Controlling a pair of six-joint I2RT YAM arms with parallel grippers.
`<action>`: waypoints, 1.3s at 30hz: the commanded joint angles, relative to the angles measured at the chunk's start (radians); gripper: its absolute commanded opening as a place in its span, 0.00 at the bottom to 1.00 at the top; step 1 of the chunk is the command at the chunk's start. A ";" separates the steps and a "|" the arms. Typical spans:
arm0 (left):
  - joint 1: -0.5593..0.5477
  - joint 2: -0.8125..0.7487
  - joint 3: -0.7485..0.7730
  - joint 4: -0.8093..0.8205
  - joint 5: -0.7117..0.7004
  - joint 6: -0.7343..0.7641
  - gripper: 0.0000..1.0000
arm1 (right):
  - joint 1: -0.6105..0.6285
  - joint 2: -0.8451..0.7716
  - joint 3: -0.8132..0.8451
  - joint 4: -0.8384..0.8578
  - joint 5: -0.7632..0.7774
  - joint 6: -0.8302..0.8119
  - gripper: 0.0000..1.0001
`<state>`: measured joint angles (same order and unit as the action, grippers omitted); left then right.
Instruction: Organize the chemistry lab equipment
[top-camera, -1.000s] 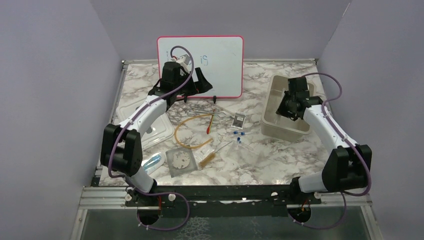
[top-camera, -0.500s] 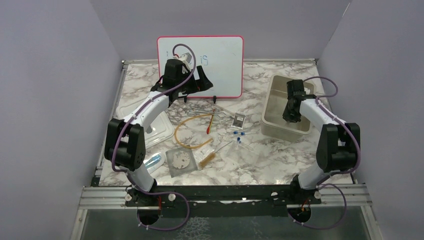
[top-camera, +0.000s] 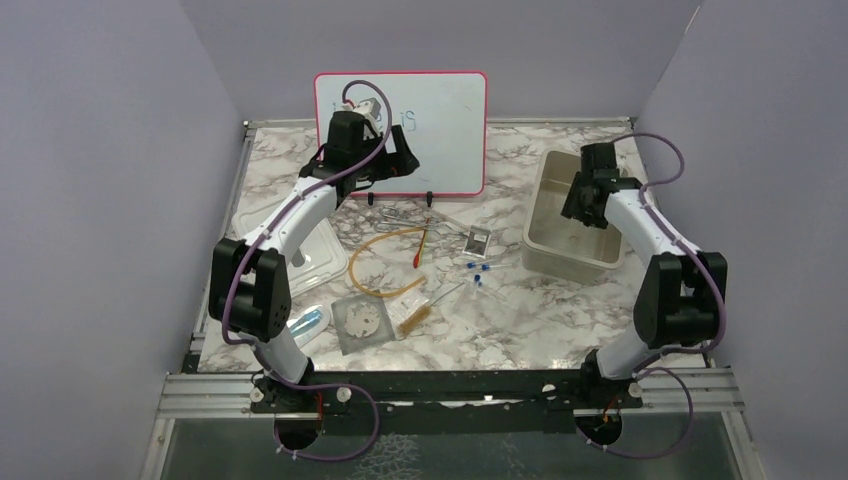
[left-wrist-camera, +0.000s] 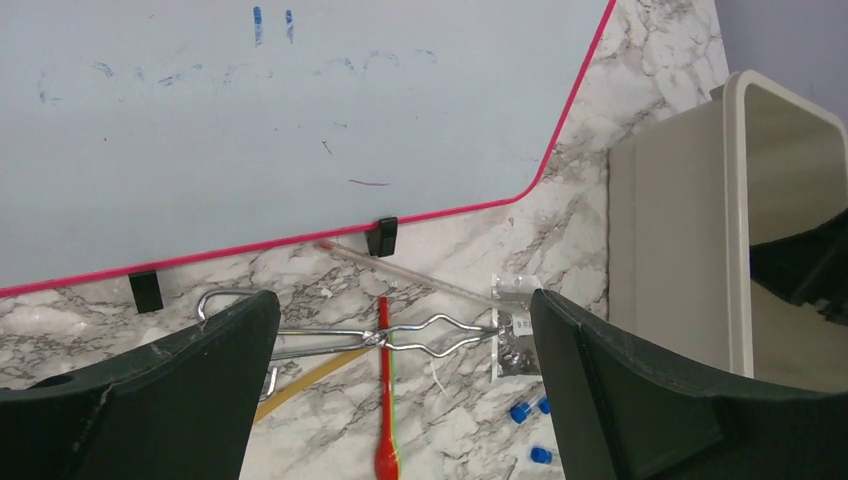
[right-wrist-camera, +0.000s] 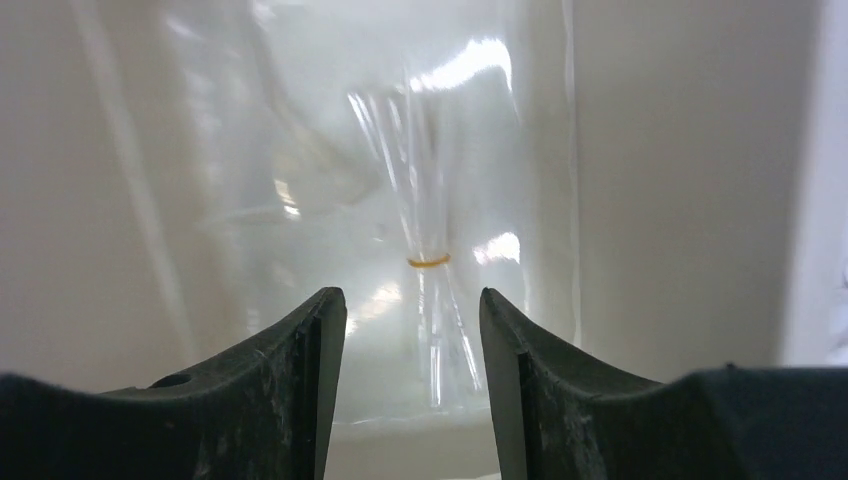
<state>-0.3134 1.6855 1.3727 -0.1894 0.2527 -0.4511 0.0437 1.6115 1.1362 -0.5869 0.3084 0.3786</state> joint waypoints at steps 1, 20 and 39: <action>0.004 -0.017 0.023 -0.016 -0.042 0.022 0.98 | -0.007 -0.096 0.112 -0.009 -0.103 -0.022 0.56; -0.064 -0.070 -0.239 0.055 0.042 -0.022 0.76 | 0.424 -0.016 0.170 0.251 -0.431 -0.046 0.54; 0.040 -0.260 -0.405 -0.090 -0.275 -0.233 0.65 | 0.576 0.417 0.354 0.252 -0.513 -0.528 0.34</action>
<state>-0.3016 1.4509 0.9947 -0.2619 -0.0048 -0.6285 0.6216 2.0037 1.4410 -0.3439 -0.1356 0.0139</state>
